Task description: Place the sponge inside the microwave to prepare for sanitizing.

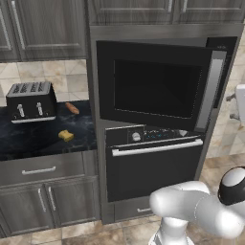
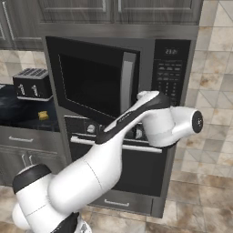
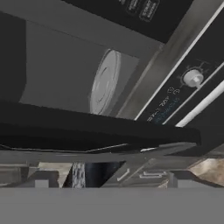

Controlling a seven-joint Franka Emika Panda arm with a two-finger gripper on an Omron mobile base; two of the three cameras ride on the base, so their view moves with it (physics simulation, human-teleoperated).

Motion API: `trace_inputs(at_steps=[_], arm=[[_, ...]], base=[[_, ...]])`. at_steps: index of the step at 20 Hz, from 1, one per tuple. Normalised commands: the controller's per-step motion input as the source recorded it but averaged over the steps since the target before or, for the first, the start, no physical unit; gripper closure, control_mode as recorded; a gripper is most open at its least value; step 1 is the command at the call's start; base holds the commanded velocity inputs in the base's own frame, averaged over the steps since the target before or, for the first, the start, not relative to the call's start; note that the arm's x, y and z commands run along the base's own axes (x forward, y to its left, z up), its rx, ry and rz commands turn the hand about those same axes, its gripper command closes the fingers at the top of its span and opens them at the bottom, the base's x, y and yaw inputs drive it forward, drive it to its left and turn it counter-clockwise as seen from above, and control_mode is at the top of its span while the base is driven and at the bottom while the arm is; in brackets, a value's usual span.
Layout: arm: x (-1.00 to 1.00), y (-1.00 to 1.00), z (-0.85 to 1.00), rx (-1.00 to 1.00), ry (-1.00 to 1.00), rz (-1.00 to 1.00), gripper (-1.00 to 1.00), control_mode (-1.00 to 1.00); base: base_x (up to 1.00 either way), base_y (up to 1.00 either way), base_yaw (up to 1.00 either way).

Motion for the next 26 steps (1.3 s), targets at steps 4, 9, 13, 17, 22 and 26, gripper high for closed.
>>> trace_inputs(at_steps=[4, 9, 13, 17, 22, 26], arm=[[0.44, -0.04, -0.10, 0.34, 0.06, -0.24, -1.00, -1.00], [0.50, -0.05, 0.00, 0.23, 0.07, -0.22, -1.00, -1.00], [0.62, -0.04, 0.03, 0.11, 0.05, -0.15, -1.00, -1.00], [0.49, -0.23, 0.03, 0.06, 0.14, -0.02, -1.00, -1.00], [0.32, -0.31, 0.00, 0.03, 0.11, 0.12, -1.00, -1.00], [0.38, -0.05, 0.00, 0.09, 0.05, 0.14, -1.00, -1.00]], base=[[0.00, 0.00, 0.00], [0.00, 0.00, 0.00], [0.00, 0.00, 0.00], [0.00, 0.00, 0.00], [0.00, 0.00, 0.00], [0.00, 0.00, 0.00]])
